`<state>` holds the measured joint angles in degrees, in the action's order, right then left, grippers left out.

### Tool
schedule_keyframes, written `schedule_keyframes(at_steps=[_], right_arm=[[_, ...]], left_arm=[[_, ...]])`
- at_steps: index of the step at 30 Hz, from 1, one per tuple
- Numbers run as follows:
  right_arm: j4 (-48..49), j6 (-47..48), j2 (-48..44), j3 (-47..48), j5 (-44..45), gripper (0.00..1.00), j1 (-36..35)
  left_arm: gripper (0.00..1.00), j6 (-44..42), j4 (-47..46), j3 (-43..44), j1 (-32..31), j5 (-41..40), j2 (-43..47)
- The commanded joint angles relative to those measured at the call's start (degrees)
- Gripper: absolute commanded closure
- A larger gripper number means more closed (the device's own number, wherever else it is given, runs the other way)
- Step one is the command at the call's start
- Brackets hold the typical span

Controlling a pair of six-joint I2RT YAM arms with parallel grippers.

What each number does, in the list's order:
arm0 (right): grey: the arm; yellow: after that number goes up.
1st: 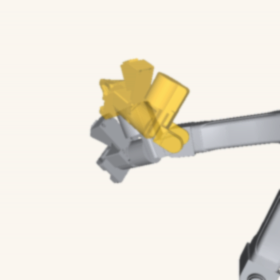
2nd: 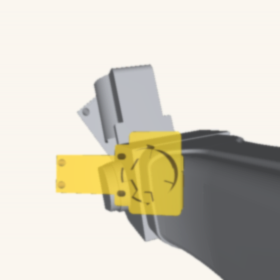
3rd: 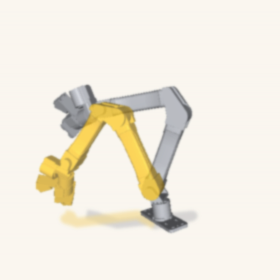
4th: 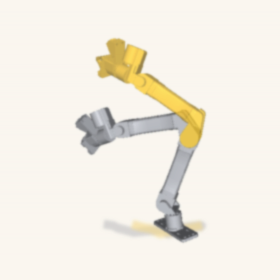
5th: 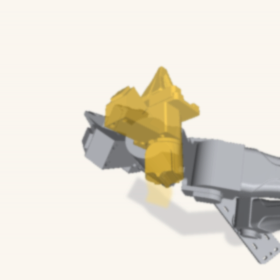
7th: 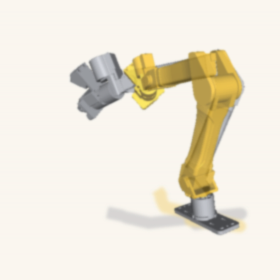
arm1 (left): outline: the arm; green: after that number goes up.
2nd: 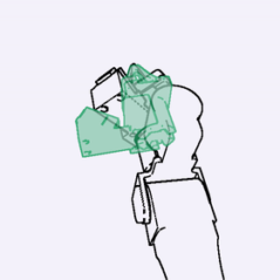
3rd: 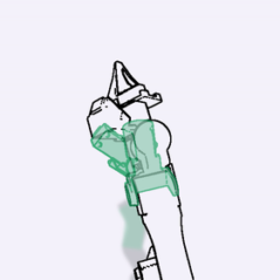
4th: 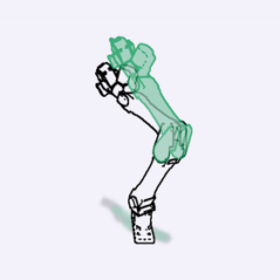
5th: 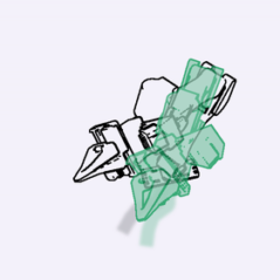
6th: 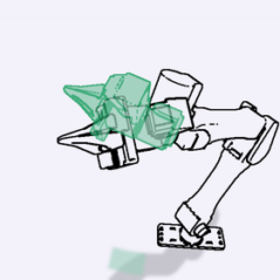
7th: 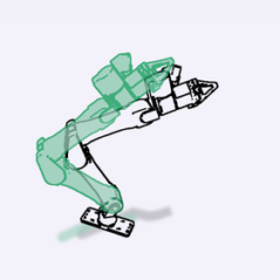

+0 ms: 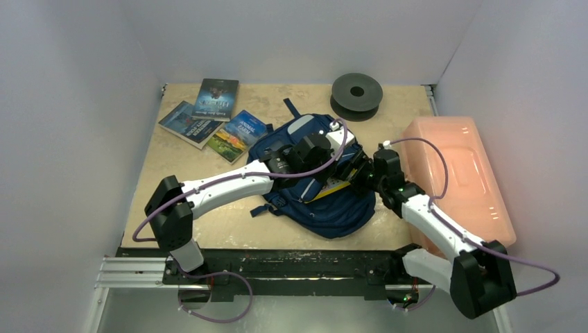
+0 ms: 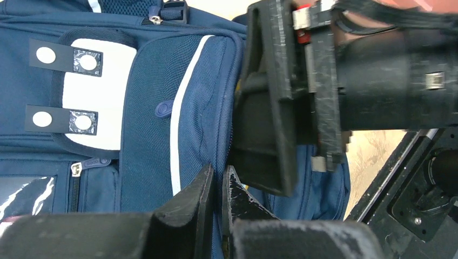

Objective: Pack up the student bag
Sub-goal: Place the stationery in the student bag.

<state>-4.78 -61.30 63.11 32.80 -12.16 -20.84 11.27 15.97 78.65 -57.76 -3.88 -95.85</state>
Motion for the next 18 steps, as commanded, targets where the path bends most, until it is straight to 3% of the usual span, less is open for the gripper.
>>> schedule_keyframes(at_steps=[1,6,7,9,14,16,18], right_arm=[[-6.2,10.4,-6.8,2.3,0.0,0.25,2.3],[-4.4,12.8,-9.3,-0.2,-0.1,0.35,4.6],[-3.2,13.0,-9.5,-0.4,0.3,0.41,4.6],[-3.0,14.0,-9.7,0.3,2.8,0.64,4.7],[1.2,17.0,-4.0,2.4,1.3,0.83,4.8],[2.5,19.9,0.3,4.3,0.1,0.76,4.8],[-2.2,24.7,3.6,7.9,0.9,0.66,4.8]], left_arm=[[1.00,-1.6,-4.8,3.5,-1.0,1.8,3.6],[1.00,-1.7,-5.1,2.9,-1.0,2.6,4.0],[1.00,-2.0,-5.2,2.6,-1.0,2.6,4.2],[1.00,-2.6,-5.3,1.8,-1.0,3.0,4.7],[1.00,-5.7,-8.0,-1.3,-1.0,5.2,6.7],[1.00,-6.8,-8.1,-1.7,-1.0,5.6,6.8],[1.00,-7.4,-8.5,-2.1,-1.0,5.6,6.7]])
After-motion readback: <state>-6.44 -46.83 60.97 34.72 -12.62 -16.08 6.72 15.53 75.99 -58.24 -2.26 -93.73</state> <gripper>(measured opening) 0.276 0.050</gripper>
